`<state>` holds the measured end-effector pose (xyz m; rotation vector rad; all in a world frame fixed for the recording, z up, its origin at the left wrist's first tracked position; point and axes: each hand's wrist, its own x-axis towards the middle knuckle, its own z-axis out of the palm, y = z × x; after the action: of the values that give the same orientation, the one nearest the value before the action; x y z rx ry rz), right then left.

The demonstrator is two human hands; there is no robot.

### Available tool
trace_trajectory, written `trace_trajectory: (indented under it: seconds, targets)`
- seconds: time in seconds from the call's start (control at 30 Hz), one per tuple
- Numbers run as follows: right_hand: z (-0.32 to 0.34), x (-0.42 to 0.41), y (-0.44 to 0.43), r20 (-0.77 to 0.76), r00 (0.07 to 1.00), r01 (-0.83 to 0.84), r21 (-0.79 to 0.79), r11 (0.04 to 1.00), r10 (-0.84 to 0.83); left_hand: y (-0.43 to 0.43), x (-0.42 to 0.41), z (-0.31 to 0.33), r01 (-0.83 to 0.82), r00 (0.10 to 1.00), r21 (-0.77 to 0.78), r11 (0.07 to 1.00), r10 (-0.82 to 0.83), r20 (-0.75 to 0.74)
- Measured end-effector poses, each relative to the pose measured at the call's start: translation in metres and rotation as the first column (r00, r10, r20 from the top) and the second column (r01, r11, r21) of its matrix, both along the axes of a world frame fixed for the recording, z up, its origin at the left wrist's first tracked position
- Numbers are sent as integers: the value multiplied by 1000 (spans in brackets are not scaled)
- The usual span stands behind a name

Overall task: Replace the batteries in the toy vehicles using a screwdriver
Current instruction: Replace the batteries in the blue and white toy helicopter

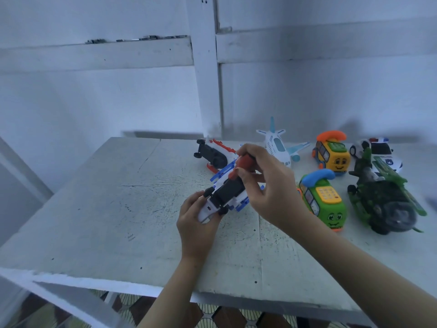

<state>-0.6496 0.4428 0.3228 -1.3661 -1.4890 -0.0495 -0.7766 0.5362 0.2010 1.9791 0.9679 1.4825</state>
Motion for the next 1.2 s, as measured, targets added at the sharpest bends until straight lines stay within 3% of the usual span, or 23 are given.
trace_trajectory:
  seconds: [0.1, 0.17, 0.37, 0.57, 0.67, 0.77, 1.03, 1.2]
  targets:
    - [0, 1, 0, 160, 987, 10, 12, 1000, -12, -1, 0, 0, -4, 1000, -3, 1000, 4, -6]
    - [0, 2, 1, 189, 982, 5, 9, 1000, -7, -1, -1, 0, 2, 1000, -5, 1000, -2, -9]
    - [2, 5, 3, 49, 998, -42, -33, 999, 43, 0, 0, 0, 8, 1000, -18, 1000, -8, -7]
    - [9, -7, 6, -61, 997, 64, 188, 980, -54, -1, -1, 1, 22, 1000, -29, 999, -22, 7]
    - [11, -10, 10, -88, 990, 125, 215, 969, -108, 0, -1, -1, 17, 1000, -35, 999, -16, 8]
    - [15, -11, 11, -121, 984, 150, 174, 973, -130, 1, -1, -2, 15, 1000, -52, 999, -14, 19]
    - [14, -1, 9, -185, 982, -24, 43, 999, 31, 0, 0, 0, 14, 999, -72, 997, -11, 43]
    - [19, 4, 13, -150, 986, 69, -5, 998, -69, -1, 0, 3, 34, 999, -73, 997, -31, 42]
